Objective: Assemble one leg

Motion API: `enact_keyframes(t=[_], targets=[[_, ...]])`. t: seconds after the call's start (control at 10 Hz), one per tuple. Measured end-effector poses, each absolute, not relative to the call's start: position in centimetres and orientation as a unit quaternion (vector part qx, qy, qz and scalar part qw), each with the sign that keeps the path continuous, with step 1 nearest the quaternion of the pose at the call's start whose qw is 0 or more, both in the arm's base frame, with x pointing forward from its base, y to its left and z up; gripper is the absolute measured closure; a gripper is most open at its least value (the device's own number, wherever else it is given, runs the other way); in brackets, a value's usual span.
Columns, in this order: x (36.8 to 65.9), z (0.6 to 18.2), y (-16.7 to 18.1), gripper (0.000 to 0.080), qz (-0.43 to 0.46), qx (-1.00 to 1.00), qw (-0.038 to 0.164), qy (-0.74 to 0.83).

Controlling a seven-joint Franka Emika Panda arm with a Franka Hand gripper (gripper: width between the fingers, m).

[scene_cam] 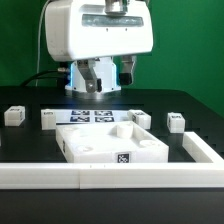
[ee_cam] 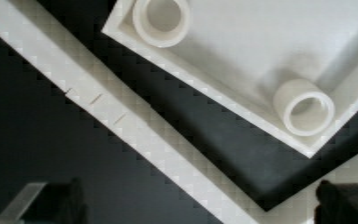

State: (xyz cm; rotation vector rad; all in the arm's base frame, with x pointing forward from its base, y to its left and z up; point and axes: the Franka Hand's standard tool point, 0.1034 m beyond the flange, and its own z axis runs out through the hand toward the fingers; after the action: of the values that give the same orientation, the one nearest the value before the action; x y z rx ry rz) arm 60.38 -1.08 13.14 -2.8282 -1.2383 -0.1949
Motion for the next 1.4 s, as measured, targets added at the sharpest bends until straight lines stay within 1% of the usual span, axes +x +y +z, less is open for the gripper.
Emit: enact_keyframes(t=[0.5, 0.6, 0.7, 0.8, 1.0, 1.1, 1.4], targets=[[60.6, 13.2, -1.3, 0.0150, -0.074, -0.914, 0.024, -0.399], [60.6, 13.1, -1.3, 0.0150, -0.073, -0.907, 0.021, -0.414], [60.3, 12.9, -1.4, 0.0150, -0.067, -0.876, 0.010, -0.477], [59.9, 12.6, -1.3, 0.0150, -0.050, -0.865, 0.008, -0.499], [59.1, 11.9, -0.6, 0.0150, -0.013, -0.819, -0.018, -0.574], [58.7, 11.6, -0.6, 0.0150, -0.009, -0.819, -0.016, -0.574], [58.8, 11.6, -0.7, 0.0150, -0.009, -0.819, -0.016, -0.573]])
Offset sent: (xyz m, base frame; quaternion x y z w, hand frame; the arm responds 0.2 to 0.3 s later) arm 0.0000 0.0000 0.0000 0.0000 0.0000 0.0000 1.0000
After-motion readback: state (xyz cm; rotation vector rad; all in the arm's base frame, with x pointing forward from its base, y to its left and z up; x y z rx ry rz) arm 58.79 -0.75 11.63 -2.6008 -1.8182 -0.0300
